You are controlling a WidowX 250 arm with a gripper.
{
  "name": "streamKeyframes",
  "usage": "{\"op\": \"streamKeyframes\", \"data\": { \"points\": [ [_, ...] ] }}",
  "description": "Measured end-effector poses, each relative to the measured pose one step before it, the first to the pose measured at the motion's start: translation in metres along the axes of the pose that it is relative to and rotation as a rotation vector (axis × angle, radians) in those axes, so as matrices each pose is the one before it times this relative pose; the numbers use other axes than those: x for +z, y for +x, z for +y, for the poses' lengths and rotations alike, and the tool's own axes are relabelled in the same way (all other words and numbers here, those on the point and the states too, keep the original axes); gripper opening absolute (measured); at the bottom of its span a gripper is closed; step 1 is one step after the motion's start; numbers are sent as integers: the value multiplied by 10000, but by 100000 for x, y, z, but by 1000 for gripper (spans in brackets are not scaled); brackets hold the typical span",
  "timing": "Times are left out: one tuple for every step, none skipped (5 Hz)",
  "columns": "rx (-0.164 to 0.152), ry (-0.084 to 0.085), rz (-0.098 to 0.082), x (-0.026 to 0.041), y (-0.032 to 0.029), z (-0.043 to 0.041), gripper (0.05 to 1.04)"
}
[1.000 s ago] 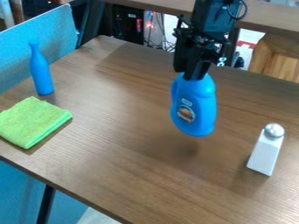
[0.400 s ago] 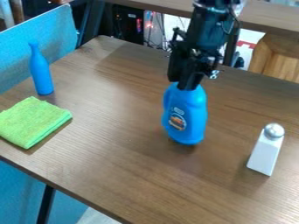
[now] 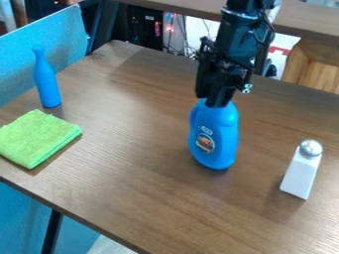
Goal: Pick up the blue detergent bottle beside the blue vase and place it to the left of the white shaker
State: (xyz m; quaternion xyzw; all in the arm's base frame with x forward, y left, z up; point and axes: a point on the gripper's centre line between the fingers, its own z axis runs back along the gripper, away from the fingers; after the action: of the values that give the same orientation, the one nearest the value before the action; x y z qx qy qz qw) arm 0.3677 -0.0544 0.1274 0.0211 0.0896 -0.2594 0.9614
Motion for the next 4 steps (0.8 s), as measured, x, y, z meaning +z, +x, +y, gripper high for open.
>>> {"op": "streamKeyframes", "data": {
  "points": [
    [155, -198, -129, -175, -74, 356, 509],
    [400, -212, -118, -407, -595, 388, 821],
    [298, 106, -756, 2379, -1066, 172, 1010],
    [248, 181, -618, 2310, -1438, 127, 1008]
  ]
}}
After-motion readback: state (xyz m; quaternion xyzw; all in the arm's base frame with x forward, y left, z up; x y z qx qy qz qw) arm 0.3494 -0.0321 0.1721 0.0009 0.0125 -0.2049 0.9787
